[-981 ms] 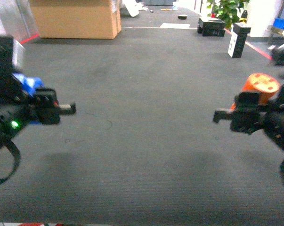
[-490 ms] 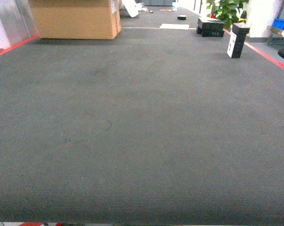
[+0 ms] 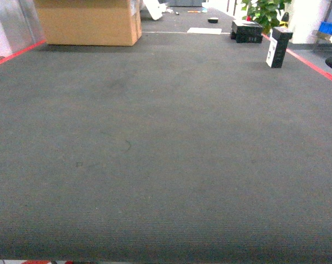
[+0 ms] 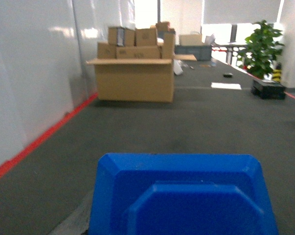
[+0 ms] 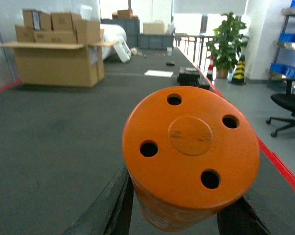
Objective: Sort blue parts and orange caps into right shelf containers
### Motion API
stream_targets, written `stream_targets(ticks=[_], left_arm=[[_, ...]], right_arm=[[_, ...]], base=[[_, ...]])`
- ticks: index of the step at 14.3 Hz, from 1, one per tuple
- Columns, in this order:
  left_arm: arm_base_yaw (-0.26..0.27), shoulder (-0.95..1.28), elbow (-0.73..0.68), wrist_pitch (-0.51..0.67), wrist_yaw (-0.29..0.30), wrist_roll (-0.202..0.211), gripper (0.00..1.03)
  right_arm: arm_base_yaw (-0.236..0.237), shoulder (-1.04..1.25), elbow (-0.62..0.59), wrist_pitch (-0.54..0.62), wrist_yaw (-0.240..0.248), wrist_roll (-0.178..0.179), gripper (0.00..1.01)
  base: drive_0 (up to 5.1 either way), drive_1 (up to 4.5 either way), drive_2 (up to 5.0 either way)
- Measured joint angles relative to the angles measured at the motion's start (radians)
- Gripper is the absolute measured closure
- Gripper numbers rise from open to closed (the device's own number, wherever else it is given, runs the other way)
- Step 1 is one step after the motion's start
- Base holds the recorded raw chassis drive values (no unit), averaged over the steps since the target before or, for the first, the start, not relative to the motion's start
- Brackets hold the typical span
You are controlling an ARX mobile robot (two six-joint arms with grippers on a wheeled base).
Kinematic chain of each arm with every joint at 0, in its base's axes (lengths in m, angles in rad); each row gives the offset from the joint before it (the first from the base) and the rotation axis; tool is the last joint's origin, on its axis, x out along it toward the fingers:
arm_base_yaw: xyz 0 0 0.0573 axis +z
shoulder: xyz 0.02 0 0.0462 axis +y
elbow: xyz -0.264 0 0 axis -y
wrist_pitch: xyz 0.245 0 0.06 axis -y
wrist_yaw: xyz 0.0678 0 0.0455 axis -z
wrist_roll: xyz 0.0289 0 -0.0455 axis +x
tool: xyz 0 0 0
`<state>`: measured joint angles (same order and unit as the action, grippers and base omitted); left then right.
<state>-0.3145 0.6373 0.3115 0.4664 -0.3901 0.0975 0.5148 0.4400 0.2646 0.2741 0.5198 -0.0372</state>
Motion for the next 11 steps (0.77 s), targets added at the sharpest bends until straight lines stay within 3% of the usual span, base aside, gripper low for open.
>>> stream_targets(ticks=[1,4,7,8,9,10,11], left_arm=[[0.058,-0.082,-0.041,-0.137,0.102,-0.052,0.59],[0.135,-0.144,-0.144,-0.171,0.209,-0.084,0.59],[0.191,-0.23,-0.186,-0.178,0.263,-0.091,0.59],[0.233,-0.257,-0.207,-0.2,0.327,-0.092,0.59],[0.305,-0.278,-0.226,-0.211,0.379,-0.091,0.59],[0.321,-0.296,-0.235,-0.219,0.372,-0.095,0.59],[0.317,-0.324,-0.24,-0.226,0.391,-0.094,0.59]], right_arm=[[-0.087,-0.074,-0.036,-0.121,-0.076,0.016,0.6],[-0.231,-0.159,-0.116,-0.151,-0.23,0.023,0.6],[-0.317,-0.233,-0.151,-0.198,-0.316,0.026,0.6],[-0.333,-0.329,-0.175,-0.286,-0.336,0.027,0.6],[-0.358,-0.36,-0.184,-0.282,-0.368,0.027,0.6],[-0.444,-0.372,-0.184,-0.285,-0.459,0.029,0.6],[-0.521,-0.377,-0.195,-0.286,-0.498,0.03,0.6]], base=[[0.0,0.0,0.0],[0.0,0.0,0.0],[0.0,0.0,0.0],[0.0,0.0,0.0],[0.0,0.0,0.0],[0.0,0.0,0.0],[0.0,0.0,0.0]])
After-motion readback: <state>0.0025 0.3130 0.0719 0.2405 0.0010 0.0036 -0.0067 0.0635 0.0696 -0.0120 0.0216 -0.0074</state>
